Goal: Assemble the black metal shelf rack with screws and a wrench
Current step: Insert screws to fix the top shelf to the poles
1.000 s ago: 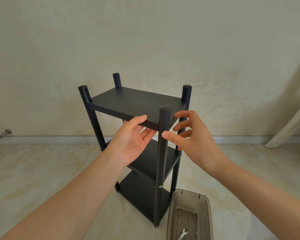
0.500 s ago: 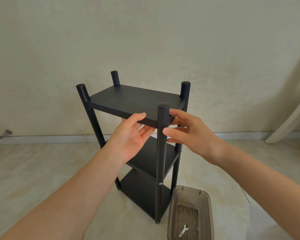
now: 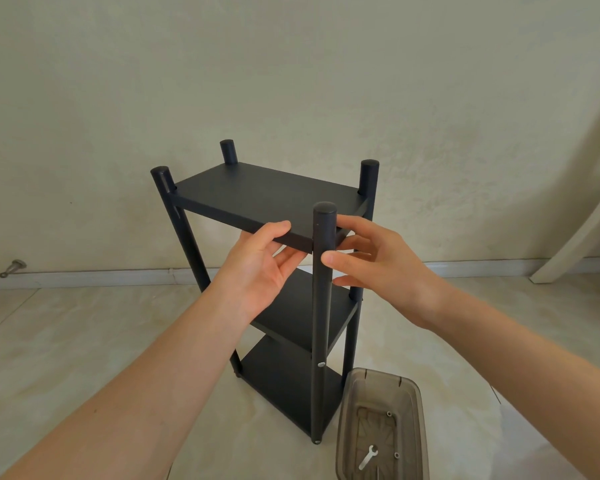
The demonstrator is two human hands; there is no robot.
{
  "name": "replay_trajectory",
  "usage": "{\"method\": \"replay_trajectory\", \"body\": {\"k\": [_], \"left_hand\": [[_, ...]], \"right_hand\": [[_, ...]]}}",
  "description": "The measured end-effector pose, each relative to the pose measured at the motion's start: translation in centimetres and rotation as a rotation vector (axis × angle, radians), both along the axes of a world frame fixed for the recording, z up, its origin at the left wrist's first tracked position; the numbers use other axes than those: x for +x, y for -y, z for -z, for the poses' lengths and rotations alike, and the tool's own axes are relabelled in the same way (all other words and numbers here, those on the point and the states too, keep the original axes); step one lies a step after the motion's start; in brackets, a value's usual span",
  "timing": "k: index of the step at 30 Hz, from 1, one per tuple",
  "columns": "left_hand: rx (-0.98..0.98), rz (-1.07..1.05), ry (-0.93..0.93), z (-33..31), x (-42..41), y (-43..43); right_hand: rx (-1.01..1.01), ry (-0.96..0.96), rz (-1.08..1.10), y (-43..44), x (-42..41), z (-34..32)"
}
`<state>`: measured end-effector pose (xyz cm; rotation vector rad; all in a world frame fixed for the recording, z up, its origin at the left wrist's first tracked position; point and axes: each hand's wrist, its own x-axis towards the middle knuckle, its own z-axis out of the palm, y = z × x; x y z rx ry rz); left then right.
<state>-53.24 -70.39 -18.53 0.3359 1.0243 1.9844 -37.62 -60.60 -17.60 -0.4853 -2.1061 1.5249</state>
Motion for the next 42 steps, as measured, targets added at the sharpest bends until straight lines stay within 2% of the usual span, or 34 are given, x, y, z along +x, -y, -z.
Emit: {"method": "replay_trajectory", "body": {"k": [12, 19, 29, 31, 36, 38, 42], "left_hand": [[-0.004, -0.002, 0.016, -0.3, 0.1, 0.1], [0.01, 0.01, 0.027, -0.5, 0.2, 0.2], [0.002, 0.005, 0.013, -0.4, 0.3, 0.2], [-0.001, 0.004, 0.006, -0.3, 0.3, 0.3], [-0.025, 0.001, -0.02, -0.2, 0.3, 0.5], [-0.028, -0.008, -0.011, -0.2, 0.4, 0.5], [-0.014, -0.011, -0.013, -0.2, 0.5, 0.5]], "right_hand": [[0.149, -0.001, -0.041, -0.1, 0.1, 0.1], [0.249, -0.026, 0.089, 0.1, 0.1, 0.4], [0.309, 0.044, 0.085, 0.6, 0.4, -0.3], [0.349, 0.069, 0.129, 0.8, 0.6, -0.2], [0.618, 0.081, 0.384, 1.6, 0.4, 0.2], [0.577, 0.08, 0.377, 1.4, 0.1, 0.1], [0.295, 0.08, 0.239, 0.8, -0.2, -0.1]]}}
